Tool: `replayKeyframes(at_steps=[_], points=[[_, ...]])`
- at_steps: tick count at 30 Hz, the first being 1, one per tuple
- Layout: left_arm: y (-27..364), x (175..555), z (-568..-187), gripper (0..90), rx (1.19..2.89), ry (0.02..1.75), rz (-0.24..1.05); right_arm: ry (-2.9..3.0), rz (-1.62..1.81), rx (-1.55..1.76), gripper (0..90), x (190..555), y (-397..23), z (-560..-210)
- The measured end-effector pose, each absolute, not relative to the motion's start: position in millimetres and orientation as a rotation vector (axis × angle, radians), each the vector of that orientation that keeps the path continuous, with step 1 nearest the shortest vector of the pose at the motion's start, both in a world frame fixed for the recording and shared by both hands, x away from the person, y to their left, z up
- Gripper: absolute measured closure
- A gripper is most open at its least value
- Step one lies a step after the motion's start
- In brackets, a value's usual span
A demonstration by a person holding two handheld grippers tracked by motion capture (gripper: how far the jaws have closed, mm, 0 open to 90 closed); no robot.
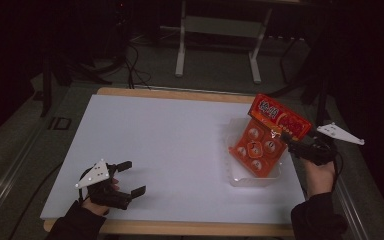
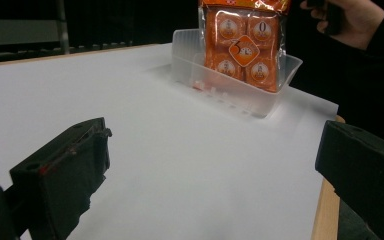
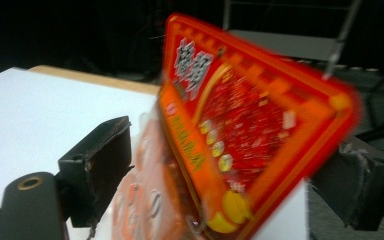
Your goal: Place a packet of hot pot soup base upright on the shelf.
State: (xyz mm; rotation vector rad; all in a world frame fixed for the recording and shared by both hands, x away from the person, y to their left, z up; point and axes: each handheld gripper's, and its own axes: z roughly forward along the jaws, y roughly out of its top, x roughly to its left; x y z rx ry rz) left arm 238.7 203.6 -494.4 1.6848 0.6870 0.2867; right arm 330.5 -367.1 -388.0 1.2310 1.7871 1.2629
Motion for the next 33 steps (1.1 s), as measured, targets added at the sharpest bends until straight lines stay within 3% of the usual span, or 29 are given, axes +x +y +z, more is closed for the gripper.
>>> replayKeyframes(at_steps=[14,33], points=[[202.2,238.7,-494.8,1.1,1.694,0.682,0.284,1.764,1.333,1.147,14.4,305.8,-364.7,-353.0],[202.0,236.1,-494.1,1.1,1.692,0.674,0.285,1.927,1.452,0.928,14.4,289.5,-306.8,-343.0]])
